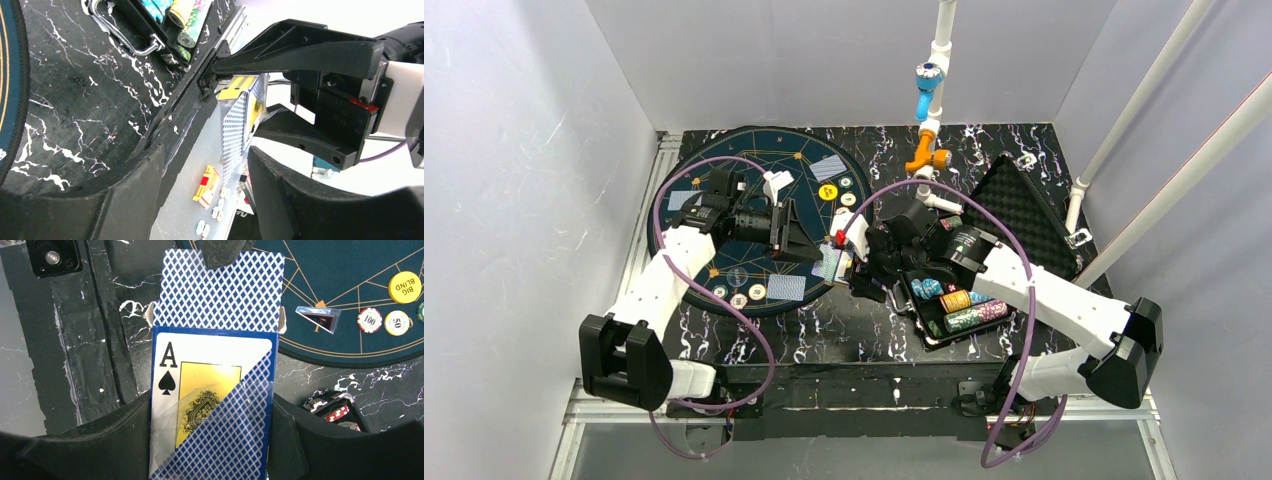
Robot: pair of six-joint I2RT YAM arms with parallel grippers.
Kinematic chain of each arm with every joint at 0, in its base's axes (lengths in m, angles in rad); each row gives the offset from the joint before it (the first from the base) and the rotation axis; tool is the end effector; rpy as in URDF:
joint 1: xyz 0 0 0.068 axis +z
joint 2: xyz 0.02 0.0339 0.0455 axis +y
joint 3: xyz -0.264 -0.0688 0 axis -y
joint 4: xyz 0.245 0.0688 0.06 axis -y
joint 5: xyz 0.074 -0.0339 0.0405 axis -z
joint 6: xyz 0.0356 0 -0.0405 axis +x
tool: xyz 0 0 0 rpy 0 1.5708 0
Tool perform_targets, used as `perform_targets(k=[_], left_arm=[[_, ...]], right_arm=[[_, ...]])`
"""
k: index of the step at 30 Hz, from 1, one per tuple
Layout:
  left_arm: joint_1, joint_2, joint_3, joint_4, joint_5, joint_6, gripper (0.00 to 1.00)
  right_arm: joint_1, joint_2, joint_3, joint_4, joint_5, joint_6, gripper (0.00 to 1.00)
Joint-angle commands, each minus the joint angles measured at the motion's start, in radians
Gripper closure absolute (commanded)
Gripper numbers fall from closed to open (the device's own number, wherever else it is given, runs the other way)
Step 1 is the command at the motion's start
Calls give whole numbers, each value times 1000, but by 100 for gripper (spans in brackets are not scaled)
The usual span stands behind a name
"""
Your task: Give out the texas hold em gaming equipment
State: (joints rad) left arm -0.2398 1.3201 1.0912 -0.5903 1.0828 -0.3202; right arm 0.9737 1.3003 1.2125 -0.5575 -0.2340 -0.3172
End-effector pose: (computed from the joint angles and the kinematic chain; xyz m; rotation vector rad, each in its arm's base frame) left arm 0.2535 -0.0944 0.3058 0.4460 2.2850 -1.5561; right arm 0.1537 0.2408 0.3409 -1.4673 1.7279 0.6157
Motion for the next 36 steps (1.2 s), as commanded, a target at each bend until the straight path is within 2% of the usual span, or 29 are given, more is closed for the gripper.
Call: perform_targets(k=[1, 3, 5, 11, 17, 18, 24, 28, 31, 36], left_arm=[[-31, -36, -1, 78, 32, -63, 38], [-54, -33, -11, 110, 22, -87, 38], [-73, -24, -13, 115, 4, -90, 42], [-71, -14, 16, -8, -40, -17, 64], [-25, -47, 9, -64, -35, -2, 97], [-17, -54, 9, -73, -33, 3, 100], [96, -53, 38, -149, -20, 60, 100], [203, 0, 119, -277, -58, 209, 100], [284, 72, 216, -374, -141, 332, 100], [353, 233, 371, -439, -403, 476, 100]], right_arm=[[0, -31, 10, 66, -4, -6, 99], [0, -28, 14, 70, -6, -3, 99], [0, -24, 21, 75, -9, 0, 99], [0, -28, 26, 67, 1, -1, 99], [0, -35, 12, 63, 8, -5, 99], [0, -36, 11, 63, 10, -5, 99], [0, -46, -13, 60, 30, -16, 99], [-1, -54, -24, 60, 33, -16, 99], [-1, -58, -27, 60, 35, -16, 99], [-1, -61, -27, 64, 33, -16, 99]])
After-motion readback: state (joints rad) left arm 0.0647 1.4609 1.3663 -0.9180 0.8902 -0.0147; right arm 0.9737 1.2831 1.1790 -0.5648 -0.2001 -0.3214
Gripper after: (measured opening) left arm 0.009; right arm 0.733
